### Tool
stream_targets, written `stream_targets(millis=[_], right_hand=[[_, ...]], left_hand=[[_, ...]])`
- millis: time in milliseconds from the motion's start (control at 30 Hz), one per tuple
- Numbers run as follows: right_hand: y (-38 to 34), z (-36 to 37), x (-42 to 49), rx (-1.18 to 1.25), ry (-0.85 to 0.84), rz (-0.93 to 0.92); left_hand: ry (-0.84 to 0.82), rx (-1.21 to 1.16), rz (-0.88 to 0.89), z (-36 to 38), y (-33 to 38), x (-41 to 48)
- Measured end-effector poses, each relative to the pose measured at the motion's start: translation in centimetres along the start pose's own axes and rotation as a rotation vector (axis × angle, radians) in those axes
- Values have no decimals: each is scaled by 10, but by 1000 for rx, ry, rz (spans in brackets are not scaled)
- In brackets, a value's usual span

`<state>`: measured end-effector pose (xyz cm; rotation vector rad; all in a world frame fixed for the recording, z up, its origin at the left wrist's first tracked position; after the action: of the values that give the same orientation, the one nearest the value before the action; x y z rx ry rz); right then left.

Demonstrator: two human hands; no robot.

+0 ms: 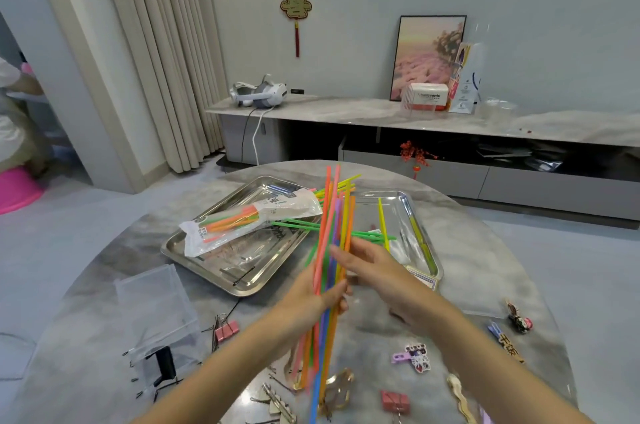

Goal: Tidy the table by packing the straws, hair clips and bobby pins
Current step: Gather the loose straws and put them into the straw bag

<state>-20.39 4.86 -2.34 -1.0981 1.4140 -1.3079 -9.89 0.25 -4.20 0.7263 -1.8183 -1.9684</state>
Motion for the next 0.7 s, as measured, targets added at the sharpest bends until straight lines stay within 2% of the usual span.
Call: stream_targets(millis=[167,267,400,500,700], right_hand=[[-28,-20,14,-143,137,-93],[-53,-31,16,-86,187,-201],[-66,-45,16,-51,230,-306],[-53,-50,16,-34,255,-303],[-12,-41,31,-84,210,-176]], left_hand=[[112,112,265,21,32,33],[109,99,374,32,53,51],[163,218,567,39,67,71],[182,253,600,39,51,79],[252,252,583,25,13,80]])
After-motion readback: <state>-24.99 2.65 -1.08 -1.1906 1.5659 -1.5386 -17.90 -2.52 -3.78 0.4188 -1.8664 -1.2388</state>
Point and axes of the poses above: each hand's wrist, its own x-axis towards the middle knuckle, its own z-axis out of the palm, y = z × x, the point moved 4 cm from there along x, towards the middle knuckle, and after that the axes turned 2 degrees about -y, right-handed, at the moved point
